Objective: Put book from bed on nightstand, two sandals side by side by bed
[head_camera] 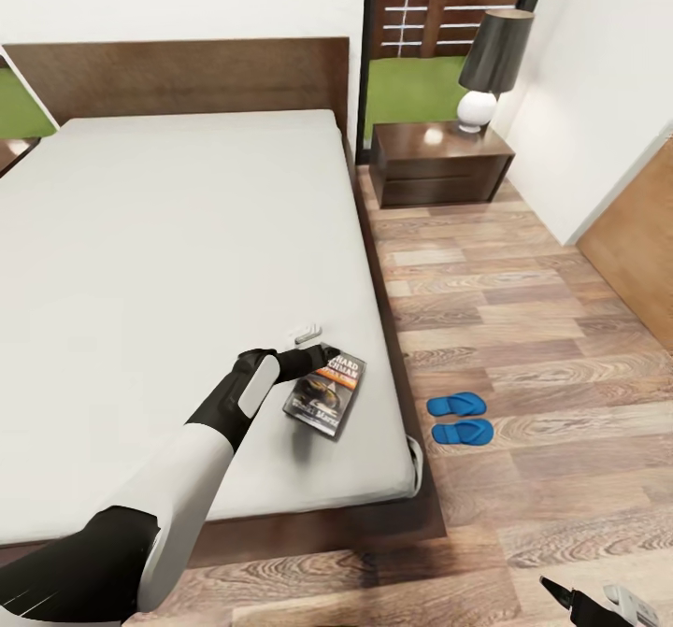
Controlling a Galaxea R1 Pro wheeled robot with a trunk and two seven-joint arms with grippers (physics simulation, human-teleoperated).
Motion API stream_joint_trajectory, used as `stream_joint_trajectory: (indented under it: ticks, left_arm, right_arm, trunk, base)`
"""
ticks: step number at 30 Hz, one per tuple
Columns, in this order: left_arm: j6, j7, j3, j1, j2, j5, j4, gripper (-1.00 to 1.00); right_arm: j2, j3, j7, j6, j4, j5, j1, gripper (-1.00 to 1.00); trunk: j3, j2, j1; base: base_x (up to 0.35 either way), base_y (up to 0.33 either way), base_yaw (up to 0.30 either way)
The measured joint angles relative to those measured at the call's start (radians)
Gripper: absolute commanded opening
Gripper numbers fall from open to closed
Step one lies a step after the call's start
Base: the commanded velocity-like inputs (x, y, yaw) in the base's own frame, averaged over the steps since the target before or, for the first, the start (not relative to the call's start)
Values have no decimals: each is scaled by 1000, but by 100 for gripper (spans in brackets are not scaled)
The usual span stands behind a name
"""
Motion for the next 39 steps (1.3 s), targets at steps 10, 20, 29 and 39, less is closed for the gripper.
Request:
stream_joint_trajectory:
  ticks: [10, 20, 29, 39]
  left_arm:
    - [1, 0, 0, 0, 0, 0, 0, 100]
    - [0, 0, 0, 0, 0, 0, 0, 100]
    - [0, 0, 0, 0, 0, 1, 0, 100]
    - [0, 0, 1, 0, 0, 1, 0, 100]
  right_arm:
    - [0, 0, 0, 0, 0, 0, 0, 100]
    - [0, 0, 0, 0, 0, 0, 0, 100]
    - [0, 0, 0, 0, -1, 0, 0, 100]
    - [0, 0, 0, -1, -1, 0, 0, 100]
  trunk:
    - [0, 0, 0]
    - [0, 0, 0]
    - [0, 0, 0]
    - [0, 0, 0]
  base:
    - [0, 0, -52]
    - [-145, 0, -1]
    - [-33, 0, 0]
    - [-1, 0, 0]
